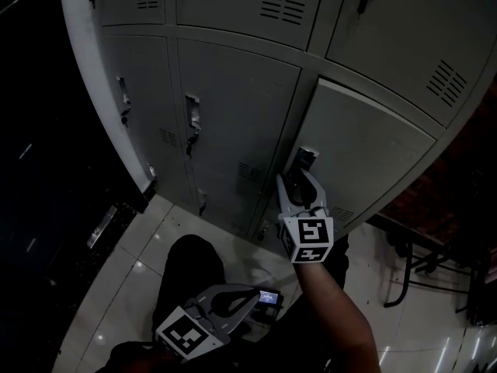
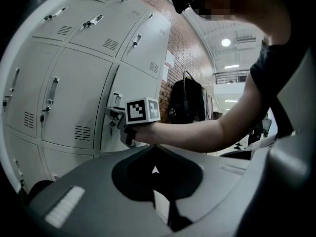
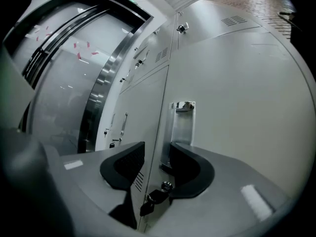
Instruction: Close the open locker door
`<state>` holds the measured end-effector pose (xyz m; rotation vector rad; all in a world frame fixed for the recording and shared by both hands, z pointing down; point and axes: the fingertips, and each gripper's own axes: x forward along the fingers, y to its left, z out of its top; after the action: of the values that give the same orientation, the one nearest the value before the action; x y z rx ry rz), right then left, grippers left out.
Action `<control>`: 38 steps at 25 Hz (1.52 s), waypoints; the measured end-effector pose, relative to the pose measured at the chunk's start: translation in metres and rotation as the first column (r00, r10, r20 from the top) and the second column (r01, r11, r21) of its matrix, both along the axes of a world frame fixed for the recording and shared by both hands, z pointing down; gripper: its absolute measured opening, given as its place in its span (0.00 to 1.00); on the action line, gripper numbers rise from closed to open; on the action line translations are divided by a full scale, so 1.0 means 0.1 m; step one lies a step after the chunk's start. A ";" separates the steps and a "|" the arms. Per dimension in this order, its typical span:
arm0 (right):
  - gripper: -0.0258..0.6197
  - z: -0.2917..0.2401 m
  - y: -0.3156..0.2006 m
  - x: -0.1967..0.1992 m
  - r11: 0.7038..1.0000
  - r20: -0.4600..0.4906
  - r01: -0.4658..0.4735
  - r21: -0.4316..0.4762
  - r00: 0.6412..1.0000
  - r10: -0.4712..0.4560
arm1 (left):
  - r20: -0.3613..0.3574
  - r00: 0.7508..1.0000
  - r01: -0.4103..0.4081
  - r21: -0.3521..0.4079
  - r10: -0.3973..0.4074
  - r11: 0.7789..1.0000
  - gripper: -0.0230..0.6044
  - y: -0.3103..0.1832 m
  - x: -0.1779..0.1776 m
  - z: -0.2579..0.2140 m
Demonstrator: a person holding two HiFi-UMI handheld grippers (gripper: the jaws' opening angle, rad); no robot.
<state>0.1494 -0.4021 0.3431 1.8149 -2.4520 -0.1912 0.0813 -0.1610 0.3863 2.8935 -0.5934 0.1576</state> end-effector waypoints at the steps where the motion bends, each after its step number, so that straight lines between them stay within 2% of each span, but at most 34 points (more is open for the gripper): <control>1: 0.28 0.00 -0.02 0.00 1.000 -0.002 -0.006 -0.002 1.000 0.006 | 0.001 1.000 0.001 -0.001 -0.001 1.000 0.06 0.00 0.01 0.00; 12: 0.26 0.00 -0.27 0.15 0.990 0.004 -0.139 0.014 0.990 0.139 | 0.025 1.000 0.016 -0.007 -0.016 1.000 0.06 -0.04 0.00 0.05; 20: 0.27 0.03 -0.24 0.20 0.975 0.048 -0.221 -0.036 0.974 0.223 | 0.013 1.000 0.013 -0.006 -0.013 1.000 0.06 -0.05 0.01 0.02; 24: 0.26 -0.01 -0.13 0.18 0.983 0.053 -0.183 -0.018 0.981 0.184 | 0.008 1.000 0.019 0.000 -0.019 1.000 0.06 -0.07 0.00 0.00; 28: 0.16 -0.03 0.06 0.17 0.993 0.039 -0.118 0.005 0.992 0.118 | 0.005 1.000 0.024 0.002 -0.024 1.000 0.06 -0.10 0.00 0.01; 32: 0.06 0.05 0.29 0.20 0.998 0.033 -0.063 -0.017 0.997 0.063 | 0.011 0.999 0.034 0.011 -0.034 0.999 0.06 -0.17 -0.03 0.00; 38: 0.04 0.25 0.75 0.24 0.996 0.025 0.051 -0.071 0.998 -0.050 | 0.008 0.998 0.062 0.026 -0.062 0.998 0.06 -0.30 -0.10 -0.02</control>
<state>0.1738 -0.3270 0.3680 1.7382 -2.4883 -0.0850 0.0710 -0.1908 0.3846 2.8961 -0.6907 0.1558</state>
